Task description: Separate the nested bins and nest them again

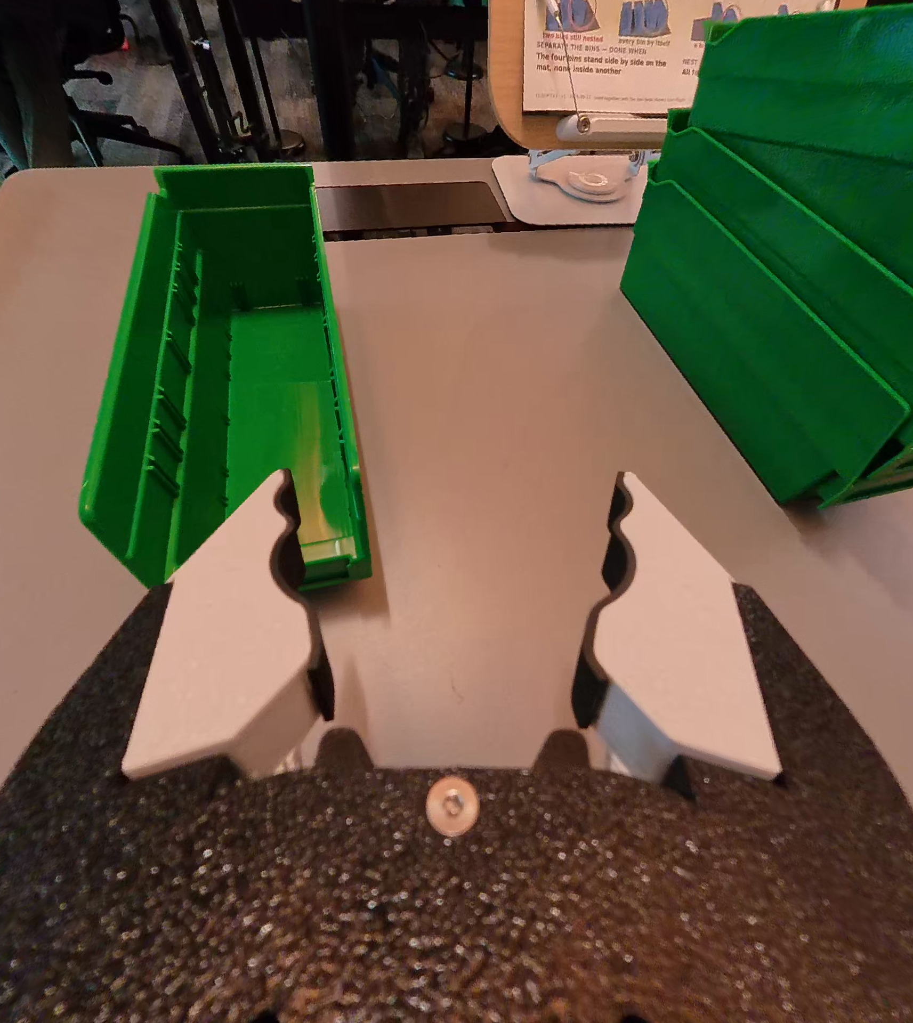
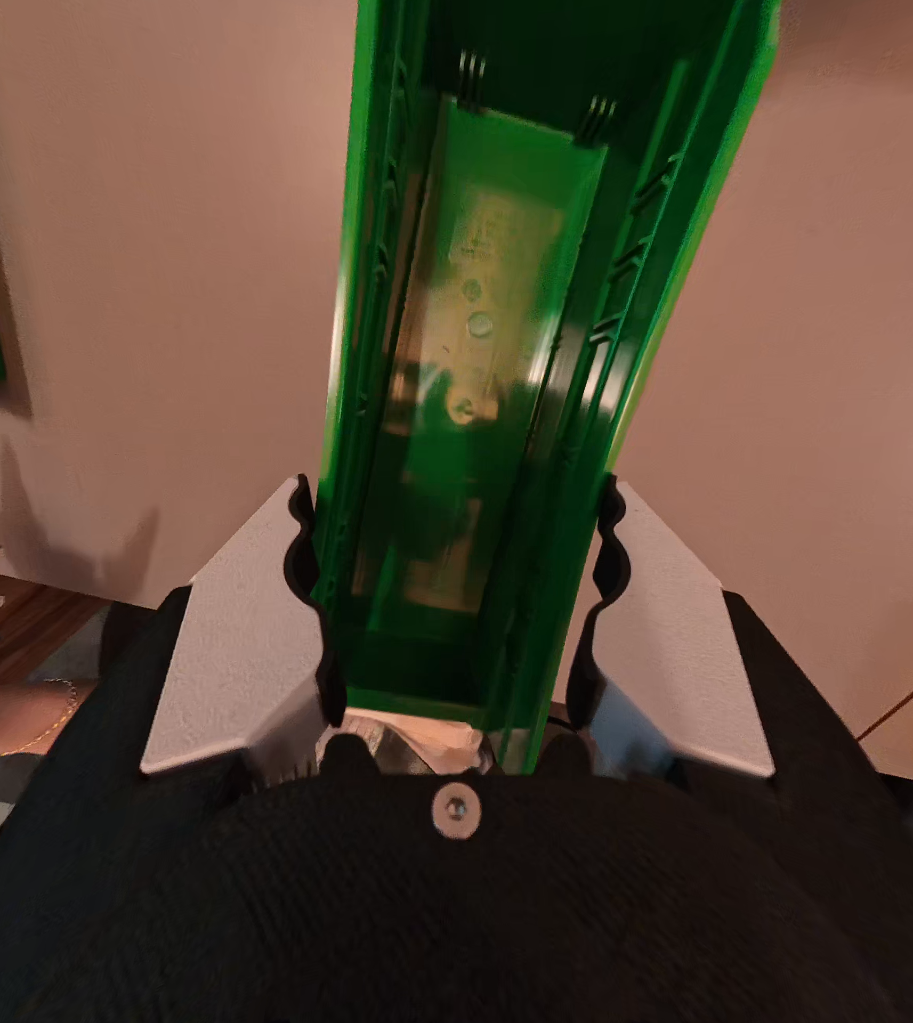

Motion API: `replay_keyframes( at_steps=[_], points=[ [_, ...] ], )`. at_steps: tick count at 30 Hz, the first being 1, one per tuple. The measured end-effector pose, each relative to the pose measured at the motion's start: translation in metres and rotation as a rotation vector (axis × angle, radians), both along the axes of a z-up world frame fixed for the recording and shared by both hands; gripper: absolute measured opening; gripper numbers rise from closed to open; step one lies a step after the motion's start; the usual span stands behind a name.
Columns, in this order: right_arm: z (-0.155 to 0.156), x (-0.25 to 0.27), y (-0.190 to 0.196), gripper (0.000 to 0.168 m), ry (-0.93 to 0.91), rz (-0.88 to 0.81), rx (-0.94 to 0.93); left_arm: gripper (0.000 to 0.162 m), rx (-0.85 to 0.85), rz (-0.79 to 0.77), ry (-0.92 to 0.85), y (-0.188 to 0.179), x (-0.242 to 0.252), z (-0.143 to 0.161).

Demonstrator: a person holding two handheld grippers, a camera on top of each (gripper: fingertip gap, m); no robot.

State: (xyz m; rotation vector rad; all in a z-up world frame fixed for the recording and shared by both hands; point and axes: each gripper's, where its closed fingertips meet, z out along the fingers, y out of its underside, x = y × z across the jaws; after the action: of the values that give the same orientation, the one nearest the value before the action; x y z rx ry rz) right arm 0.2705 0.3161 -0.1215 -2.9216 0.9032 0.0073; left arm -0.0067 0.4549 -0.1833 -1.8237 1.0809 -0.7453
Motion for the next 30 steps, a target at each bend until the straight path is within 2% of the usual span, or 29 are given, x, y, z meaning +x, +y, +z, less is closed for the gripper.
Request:
replay_keyframes(
  at_steps=[10,18,25,30],
  points=[
    [0.035,0.002,-0.002,0.099,-0.013,0.023,0.040,0.110,-0.011,-0.004,0.006,0.000,0.001,-0.003],
    [0.088,0.020,-0.006,0.100,-0.051,0.013,0.135,0.110,0.000,-0.011,0.017,-0.003,0.003,-0.004],
    [0.133,0.073,-0.053,0.100,-0.113,-0.083,0.221,0.110,-0.005,-0.003,0.014,0.000,0.001,-0.005],
    [0.123,0.128,-0.100,0.100,-0.216,-0.173,0.258,0.110,-0.009,0.001,0.014,0.001,0.000,-0.005]
  ],
)
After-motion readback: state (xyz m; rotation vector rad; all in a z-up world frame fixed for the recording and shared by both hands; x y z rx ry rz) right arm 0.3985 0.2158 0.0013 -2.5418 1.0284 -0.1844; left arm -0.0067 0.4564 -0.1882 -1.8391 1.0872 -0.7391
